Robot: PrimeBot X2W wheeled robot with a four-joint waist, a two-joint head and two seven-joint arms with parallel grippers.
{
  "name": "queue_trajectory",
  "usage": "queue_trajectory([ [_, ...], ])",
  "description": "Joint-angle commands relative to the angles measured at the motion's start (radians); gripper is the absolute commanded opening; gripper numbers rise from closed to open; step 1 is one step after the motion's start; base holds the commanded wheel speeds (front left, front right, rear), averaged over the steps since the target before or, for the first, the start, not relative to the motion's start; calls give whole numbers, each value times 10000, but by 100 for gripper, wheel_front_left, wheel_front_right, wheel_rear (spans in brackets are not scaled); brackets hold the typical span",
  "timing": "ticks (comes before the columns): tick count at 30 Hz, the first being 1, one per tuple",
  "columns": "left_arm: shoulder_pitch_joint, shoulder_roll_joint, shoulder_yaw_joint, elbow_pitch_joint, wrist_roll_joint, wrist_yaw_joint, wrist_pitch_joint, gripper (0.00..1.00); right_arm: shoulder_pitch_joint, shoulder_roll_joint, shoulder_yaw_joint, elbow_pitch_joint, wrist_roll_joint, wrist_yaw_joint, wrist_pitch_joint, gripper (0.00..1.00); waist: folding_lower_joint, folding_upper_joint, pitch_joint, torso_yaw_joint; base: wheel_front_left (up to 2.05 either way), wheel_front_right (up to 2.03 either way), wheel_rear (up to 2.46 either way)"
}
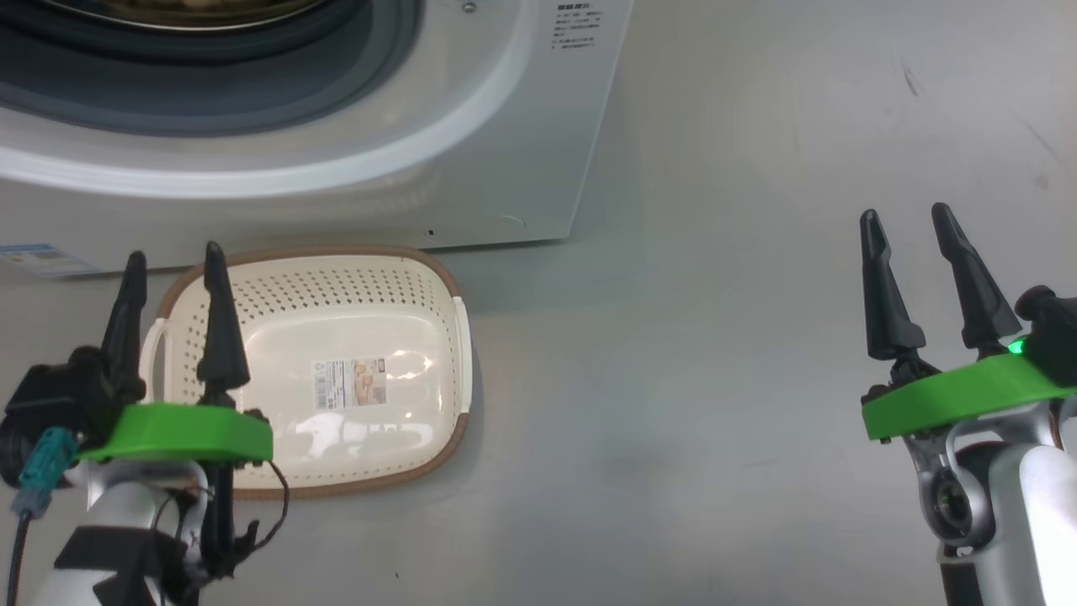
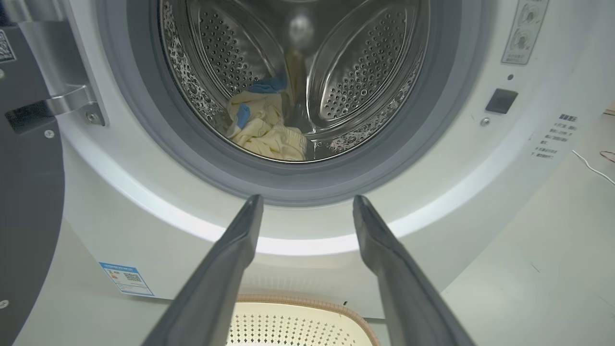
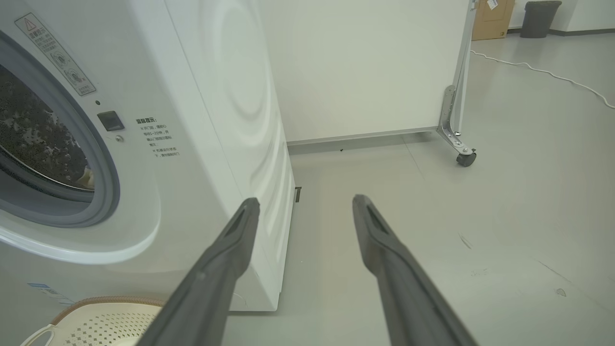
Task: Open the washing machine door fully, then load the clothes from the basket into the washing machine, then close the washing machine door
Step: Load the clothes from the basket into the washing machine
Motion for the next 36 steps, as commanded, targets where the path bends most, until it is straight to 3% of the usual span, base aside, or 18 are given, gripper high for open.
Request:
queue_trajectory([
  [1,92,209,364,-479,190,754,-116,100,69,-121,148,-423,-100,-9,111,100,1,-1,-388,303,0,0,0],
  [13,1643,-348,-59,-889,87,750,-128,100,690,-121,-144,-600,-467,-9,685,100,1,-1,-1646,1021,0,0,0],
  [24,2338,-478,-362,-601,279,711,-135,100,1608,-121,-457,-895,-586,-9,1121,100,1,-1,-2798,1519,0,0,0],
  [36,2698,-377,-527,-723,299,590,-116,100,2185,-121,-520,-1116,-443,-9,1283,100,1,-1,-3217,1596,0,0,0],
])
